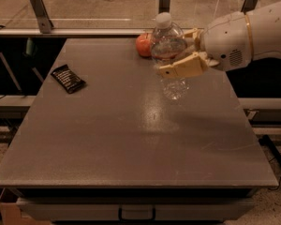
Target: Move water bottle near apple
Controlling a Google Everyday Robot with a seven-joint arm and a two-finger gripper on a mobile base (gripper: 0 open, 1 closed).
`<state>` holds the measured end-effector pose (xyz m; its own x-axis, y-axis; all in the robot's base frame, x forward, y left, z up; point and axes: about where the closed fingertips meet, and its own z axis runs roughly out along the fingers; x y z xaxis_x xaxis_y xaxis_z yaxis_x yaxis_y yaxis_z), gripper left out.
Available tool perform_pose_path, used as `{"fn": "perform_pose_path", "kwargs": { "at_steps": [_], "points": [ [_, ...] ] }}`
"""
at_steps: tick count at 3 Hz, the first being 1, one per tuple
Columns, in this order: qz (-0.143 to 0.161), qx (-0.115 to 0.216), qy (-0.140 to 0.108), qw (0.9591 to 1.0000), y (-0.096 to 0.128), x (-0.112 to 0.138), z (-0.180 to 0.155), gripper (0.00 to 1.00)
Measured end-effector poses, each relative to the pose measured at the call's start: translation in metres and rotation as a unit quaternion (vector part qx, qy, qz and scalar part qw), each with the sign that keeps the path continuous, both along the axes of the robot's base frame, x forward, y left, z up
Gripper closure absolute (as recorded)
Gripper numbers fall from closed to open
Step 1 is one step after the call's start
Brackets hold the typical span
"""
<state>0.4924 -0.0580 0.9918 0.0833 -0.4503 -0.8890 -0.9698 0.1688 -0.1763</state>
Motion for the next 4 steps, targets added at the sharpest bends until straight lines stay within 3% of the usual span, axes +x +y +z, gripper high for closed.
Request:
{"fn": "perform_pose_path", "kwargs": {
  "at_steps": [1, 2, 3, 4],
  "points": [
    [-0.03, 0.011, -0.023, 0.9992, -0.012, 0.041, 0.008, 1.0],
    [-0.062, 0.049, -0.048, 0.9957, -0.038, 0.098, 0.018, 1.0],
    [-0.085, 0.084, -0.059, 0.9911, -0.056, 0.158, 0.02, 1.0],
    [-0.106, 0.104, -0.048, 0.9877, -0.06, 0.206, 0.006, 1.0]
  ]
}}
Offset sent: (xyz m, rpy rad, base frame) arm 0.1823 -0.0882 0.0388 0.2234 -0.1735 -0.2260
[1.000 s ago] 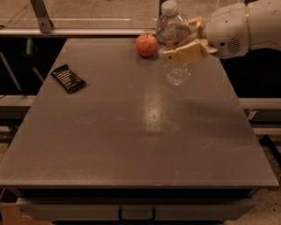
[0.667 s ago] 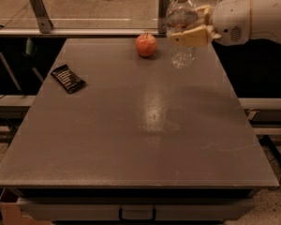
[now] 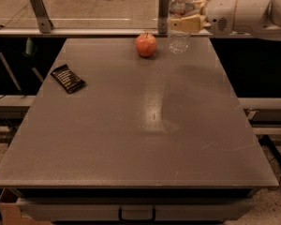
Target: Move water bottle near apple
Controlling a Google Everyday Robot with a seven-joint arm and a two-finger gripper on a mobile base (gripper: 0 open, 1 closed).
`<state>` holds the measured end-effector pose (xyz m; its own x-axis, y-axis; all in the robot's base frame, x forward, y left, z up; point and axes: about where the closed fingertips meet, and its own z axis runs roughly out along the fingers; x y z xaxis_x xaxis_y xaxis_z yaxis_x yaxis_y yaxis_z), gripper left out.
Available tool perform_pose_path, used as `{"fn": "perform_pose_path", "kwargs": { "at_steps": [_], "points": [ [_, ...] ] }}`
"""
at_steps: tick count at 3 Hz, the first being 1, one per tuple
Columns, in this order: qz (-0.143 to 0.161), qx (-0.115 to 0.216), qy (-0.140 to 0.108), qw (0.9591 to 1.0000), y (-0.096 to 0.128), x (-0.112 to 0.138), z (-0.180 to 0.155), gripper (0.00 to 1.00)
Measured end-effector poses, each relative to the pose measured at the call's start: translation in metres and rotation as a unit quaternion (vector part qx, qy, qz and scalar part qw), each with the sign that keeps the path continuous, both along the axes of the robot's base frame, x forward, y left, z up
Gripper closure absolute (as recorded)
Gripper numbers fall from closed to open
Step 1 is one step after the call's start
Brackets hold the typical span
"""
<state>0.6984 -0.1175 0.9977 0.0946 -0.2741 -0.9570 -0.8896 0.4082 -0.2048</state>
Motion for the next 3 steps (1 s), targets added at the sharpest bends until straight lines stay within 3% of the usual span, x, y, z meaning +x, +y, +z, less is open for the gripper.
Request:
{"fn": "perform_pose_path", "kwargs": {
  "at_steps": [1, 3],
  "points": [
    [-0.012, 0.012, 0.017, 0.9997, 0.007, 0.029, -0.017, 1.0],
    [-0.04, 0.028, 0.04, 0.998, 0.005, 0.061, -0.048, 1.0]
  ]
}}
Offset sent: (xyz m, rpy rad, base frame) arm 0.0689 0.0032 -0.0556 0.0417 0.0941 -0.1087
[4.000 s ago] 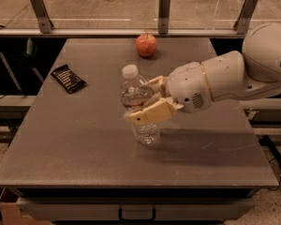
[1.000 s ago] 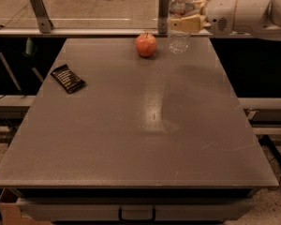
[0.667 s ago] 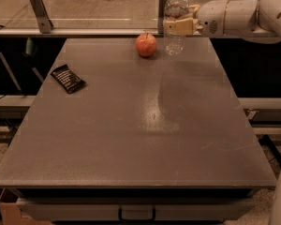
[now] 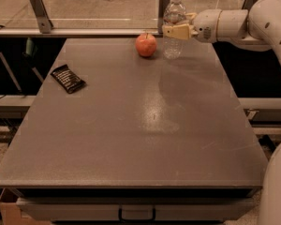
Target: Move water bottle near apple
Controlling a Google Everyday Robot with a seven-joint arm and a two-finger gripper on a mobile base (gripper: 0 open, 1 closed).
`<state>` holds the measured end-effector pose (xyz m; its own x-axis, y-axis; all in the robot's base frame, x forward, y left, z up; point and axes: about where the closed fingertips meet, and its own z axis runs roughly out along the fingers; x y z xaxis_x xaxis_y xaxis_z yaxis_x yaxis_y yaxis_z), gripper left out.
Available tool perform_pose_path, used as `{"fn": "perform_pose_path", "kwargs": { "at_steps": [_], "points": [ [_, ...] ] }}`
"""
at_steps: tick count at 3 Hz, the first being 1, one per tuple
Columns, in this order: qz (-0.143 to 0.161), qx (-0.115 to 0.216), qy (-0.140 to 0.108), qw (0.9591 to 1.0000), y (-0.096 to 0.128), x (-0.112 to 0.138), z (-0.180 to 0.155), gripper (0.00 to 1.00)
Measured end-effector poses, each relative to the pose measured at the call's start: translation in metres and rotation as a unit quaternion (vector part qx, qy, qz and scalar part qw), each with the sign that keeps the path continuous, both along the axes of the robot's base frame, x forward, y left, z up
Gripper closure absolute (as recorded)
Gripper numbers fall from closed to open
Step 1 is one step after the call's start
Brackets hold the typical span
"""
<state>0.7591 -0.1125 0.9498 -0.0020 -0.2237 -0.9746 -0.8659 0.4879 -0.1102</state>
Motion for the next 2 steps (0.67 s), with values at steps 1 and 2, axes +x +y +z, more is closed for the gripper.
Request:
{"fn": "perform_pose_path", "kwargs": {
  "at_steps": [1, 2],
  "points": [
    [-0.006, 0.015, 0.007, 0.9999, 0.0, 0.0118, -0.0111, 0.83],
    [-0.008, 0.023, 0.016, 0.9996, 0.0033, 0.0197, -0.0204, 0.59]
  ]
}}
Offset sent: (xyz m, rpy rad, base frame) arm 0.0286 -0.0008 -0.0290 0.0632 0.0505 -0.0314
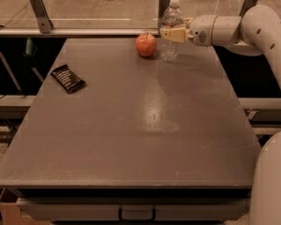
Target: Move water bottle near apple
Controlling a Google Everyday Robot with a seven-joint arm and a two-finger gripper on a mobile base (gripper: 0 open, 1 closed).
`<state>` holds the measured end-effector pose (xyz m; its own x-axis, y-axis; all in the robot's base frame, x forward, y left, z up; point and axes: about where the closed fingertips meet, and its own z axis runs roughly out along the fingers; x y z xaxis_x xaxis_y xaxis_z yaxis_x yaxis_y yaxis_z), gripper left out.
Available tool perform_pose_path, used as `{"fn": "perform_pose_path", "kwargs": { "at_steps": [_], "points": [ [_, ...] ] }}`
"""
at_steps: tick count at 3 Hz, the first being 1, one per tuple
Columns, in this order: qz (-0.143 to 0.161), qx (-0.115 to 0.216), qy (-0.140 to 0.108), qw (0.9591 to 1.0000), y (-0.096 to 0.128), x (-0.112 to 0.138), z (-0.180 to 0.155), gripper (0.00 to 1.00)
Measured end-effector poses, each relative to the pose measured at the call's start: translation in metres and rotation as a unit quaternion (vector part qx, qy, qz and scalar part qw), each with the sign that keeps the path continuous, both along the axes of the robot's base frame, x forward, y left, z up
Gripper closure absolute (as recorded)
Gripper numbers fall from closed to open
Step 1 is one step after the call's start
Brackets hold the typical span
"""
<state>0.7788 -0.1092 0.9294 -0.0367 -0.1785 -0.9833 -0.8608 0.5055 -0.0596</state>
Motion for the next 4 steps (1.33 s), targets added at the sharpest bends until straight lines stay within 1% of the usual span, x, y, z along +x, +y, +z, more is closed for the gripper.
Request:
{"fn": "perform_pose_path", "kwargs": {
  "at_steps": [2, 3, 4],
  "points": [
    [-0.007, 0.006, 0.012, 0.9999, -0.001, 0.004, -0.01, 0.13],
    [-0.009, 0.006, 0.016, 0.9998, -0.002, 0.003, -0.013, 0.0],
    [-0.018, 0.002, 0.009, 0.9998, -0.012, -0.005, -0.005, 0.0]
  ]
}}
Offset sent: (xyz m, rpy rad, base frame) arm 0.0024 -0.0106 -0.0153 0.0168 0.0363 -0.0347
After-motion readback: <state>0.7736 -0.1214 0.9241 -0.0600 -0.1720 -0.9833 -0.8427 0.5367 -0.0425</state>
